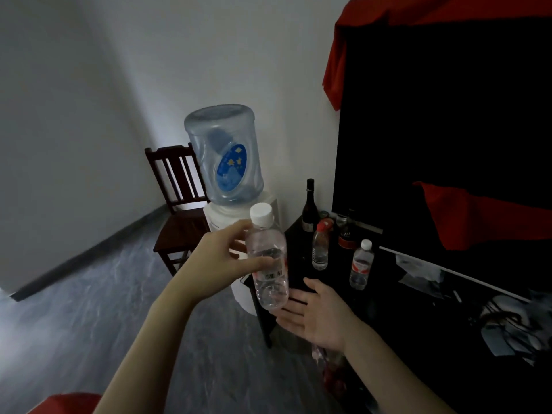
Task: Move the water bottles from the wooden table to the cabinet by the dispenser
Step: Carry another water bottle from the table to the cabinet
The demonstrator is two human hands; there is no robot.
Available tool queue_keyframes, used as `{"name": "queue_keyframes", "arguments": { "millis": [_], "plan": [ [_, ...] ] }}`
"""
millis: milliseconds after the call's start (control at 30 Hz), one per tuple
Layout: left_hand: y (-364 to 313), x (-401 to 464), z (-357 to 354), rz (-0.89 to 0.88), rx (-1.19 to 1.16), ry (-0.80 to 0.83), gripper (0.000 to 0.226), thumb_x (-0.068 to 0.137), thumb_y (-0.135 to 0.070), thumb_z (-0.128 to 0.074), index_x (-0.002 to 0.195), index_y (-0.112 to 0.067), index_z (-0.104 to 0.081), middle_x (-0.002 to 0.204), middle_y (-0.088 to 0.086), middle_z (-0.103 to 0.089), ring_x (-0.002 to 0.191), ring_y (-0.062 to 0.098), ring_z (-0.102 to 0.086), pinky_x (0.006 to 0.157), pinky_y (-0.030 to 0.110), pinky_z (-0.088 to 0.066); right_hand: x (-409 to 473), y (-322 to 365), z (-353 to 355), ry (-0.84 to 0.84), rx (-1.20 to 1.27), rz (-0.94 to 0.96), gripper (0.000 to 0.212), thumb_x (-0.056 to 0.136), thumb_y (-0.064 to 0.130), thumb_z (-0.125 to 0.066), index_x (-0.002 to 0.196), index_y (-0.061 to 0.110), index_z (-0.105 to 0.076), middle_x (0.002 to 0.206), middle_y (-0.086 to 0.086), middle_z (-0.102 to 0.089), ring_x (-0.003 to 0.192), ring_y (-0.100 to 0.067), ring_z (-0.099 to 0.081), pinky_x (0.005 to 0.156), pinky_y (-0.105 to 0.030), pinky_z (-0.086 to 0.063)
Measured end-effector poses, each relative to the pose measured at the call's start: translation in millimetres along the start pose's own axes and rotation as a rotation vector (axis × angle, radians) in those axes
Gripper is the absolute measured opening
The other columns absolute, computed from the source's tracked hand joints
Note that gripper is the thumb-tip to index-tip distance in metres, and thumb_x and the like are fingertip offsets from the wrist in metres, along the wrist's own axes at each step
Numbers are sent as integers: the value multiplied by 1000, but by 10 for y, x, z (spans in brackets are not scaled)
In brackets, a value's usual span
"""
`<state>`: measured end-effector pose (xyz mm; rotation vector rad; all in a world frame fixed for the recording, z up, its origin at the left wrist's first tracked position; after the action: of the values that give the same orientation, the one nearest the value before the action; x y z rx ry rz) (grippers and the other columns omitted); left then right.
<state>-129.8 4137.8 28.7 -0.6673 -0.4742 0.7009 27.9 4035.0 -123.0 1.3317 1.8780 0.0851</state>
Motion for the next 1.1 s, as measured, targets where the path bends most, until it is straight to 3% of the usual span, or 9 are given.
{"name": "queue_keyframes", "arguments": {
  "millis": [133, 267, 333, 433, 500, 633, 800, 967, 1100],
  "plan": [
    [388, 541, -74, -8, 0, 55, 56, 77, -53, -82, 127, -41, -61, 108, -22, -71, 99, -4, -68, 79, 14, -54, 482, 275, 52, -52, 33, -10, 53, 99, 42, -45, 128, 0, -59, 121, -25, -67, 115, -37, -64, 91, -45, -53],
    [835, 1221, -104, -23, -22, 128, 49, 77, -48, -84, 121, -47, -61, 105, -23, -72, 97, -1, -68, 82, 20, -56, 1073, 578, 74, -123, 80, -5, 54, 100, 42, -44, 128, -2, -58, 119, -27, -68, 116, -39, -62, 94, -47, -51],
    [1037, 1613, -91, -60, -36, 172, 50, 77, -44, -85, 120, -52, -61, 106, -29, -70, 97, -2, -68, 82, 17, -55, 1379, 772, 39, -161, 92, 19, 54, 100, 43, -43, 125, -2, -59, 116, -27, -68, 115, -39, -63, 93, -46, -52],
    [1333, 2229, -38, -96, -34, 256, 54, 77, -41, -86, 125, -48, -63, 105, -26, -71, 95, 0, -69, 84, 18, -56, 1817, 1050, -54, -227, 174, 38, 54, 100, 43, -43, 124, -2, -60, 115, -26, -69, 113, -38, -63, 93, -46, -51],
    [1540, 2595, -21, -113, -21, 302, 53, 76, -45, -86, 124, -44, -64, 103, -20, -72, 93, 2, -70, 85, 26, -58, 2099, 1230, -102, -251, 193, 53, 53, 100, 44, -43, 123, 0, -61, 114, -25, -70, 112, -38, -64, 92, -47, -52],
    [1923, 3176, -144, -173, 3, 398, 54, 70, -60, -78, 119, -45, -62, 100, -20, -73, 89, -2, -69, 81, 27, -58, 2664, 1467, -68, -347, 284, 70, 51, 101, 43, -43, 122, 0, -61, 111, -25, -71, 111, -38, -65, 92, -47, -52],
    [2317, 3589, -494, -234, 100, 529, 52, 72, -69, -74, 118, -54, -55, 83, -33, -62, 80, -13, -60, 63, 9, -41, 3194, 1450, 138, -430, 411, 14, 54, 102, 46, -41, 122, 0, -61, 117, -26, -68, 115, -39, -61, 93, -49, -49],
    [2744, 3828, -890, -179, 60, 650, 63, 73, -56, -82, 129, -46, -57, 96, -35, -63, 89, -11, -64, 78, 14, -52, 3594, 1451, 443, -518, 473, -14, 48, 102, 45, -40, 121, 5, -60, 128, -23, -60, 125, -36, -52, 99, -48, -45],
    [3003, 3901, -1202, -143, 31, 709, 68, 65, -63, -71, 128, -50, -52, 104, -42, -59, 98, -18, -60, 84, 13, -53, 3830, 1491, 615, -603, 515, -40, 38, 103, 43, -38, 111, 12, -58, 138, -20, -53, 135, -34, -44, 106, -49, -38]
  ]
}}
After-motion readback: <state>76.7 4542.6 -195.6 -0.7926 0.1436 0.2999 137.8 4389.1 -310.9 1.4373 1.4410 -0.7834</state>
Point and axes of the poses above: each hand's wrist, its own x-axis towards the middle knuckle, its own z-axis out of the back of the hand, y = z × x, the point moved 4 cm from there along x, towards the middle knuckle
